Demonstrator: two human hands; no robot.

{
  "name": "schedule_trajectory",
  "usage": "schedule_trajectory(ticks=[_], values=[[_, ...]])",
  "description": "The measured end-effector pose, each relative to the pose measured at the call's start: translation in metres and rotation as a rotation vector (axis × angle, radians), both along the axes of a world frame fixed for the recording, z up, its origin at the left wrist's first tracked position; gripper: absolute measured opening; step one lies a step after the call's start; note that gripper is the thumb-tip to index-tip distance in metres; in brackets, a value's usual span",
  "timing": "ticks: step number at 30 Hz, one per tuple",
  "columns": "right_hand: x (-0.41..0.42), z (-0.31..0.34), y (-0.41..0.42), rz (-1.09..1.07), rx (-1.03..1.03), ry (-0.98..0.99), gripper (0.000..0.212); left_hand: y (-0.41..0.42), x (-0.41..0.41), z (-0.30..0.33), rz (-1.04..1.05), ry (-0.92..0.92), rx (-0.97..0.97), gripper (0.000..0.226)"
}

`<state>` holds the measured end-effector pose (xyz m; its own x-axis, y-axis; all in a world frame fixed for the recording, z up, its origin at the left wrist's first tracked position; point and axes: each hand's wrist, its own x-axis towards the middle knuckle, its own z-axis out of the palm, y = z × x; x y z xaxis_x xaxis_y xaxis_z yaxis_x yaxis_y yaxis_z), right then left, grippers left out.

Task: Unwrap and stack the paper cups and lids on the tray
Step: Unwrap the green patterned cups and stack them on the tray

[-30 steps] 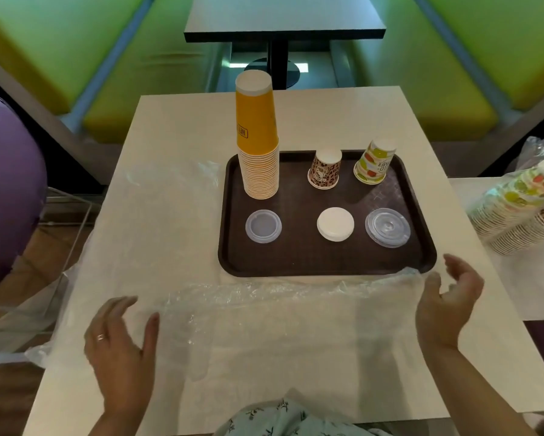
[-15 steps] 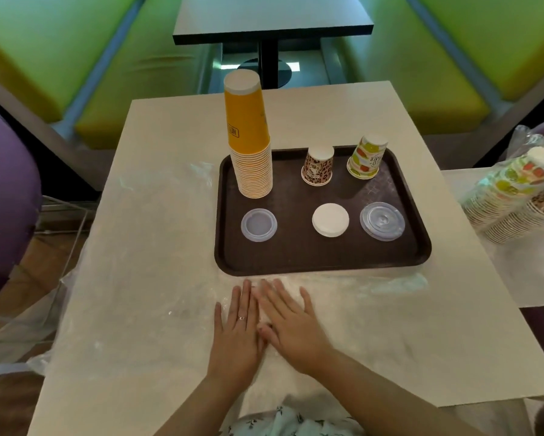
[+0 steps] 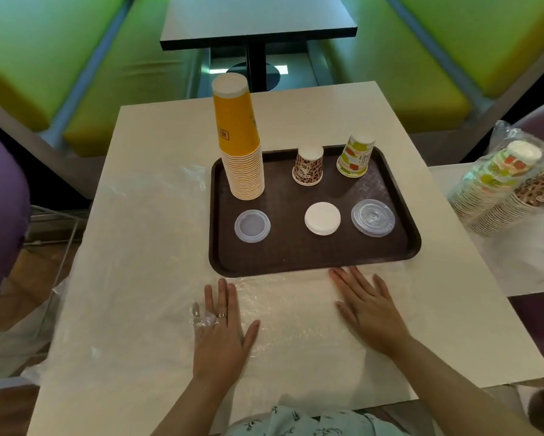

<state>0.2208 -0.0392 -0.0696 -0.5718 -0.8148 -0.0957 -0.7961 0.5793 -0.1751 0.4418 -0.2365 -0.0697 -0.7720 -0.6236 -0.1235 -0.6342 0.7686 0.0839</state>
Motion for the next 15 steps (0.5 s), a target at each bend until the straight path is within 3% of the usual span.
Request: schedule_trajectory(ticks=[6, 10, 15], values=[[-0.026, 0.004, 0.028, -0.031, 0.008, -0.013, 0.054, -0.006, 0.008, 0.005, -0.047, 0.008, -0.014, 0.075], [-0.030, 0.004, 0.031, -0.049, 0.019, -0.018, 0.055, -0.010, 0.011, 0.007, 0.138, 0.068, 0.103, 0.076], [-0.030, 0.003, 0.032, -0.044, 0.015, -0.009, 0.055, -0.013, 0.013, 0.004, 0.149, 0.055, 0.121, 0.082]])
